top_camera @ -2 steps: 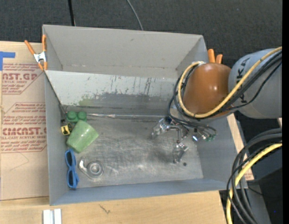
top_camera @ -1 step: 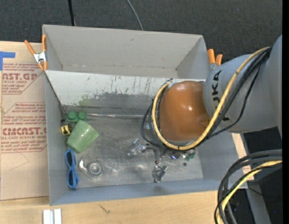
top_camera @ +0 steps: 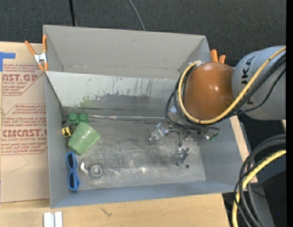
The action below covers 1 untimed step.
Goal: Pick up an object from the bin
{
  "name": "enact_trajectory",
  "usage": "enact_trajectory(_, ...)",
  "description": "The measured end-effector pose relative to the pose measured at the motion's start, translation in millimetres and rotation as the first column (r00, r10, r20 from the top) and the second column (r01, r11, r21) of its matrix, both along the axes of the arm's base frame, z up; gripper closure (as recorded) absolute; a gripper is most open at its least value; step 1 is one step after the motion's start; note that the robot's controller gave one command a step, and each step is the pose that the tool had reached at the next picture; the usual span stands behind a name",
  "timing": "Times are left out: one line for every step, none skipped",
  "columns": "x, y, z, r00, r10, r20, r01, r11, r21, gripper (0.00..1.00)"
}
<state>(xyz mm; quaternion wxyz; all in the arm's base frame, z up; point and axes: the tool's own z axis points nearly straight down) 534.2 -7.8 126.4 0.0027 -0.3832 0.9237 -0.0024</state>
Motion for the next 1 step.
enact_trajectory(-33.9,122.2,-31.3,1.0,-0.005,-0.01,0.005,1.0,0.008,0.0)
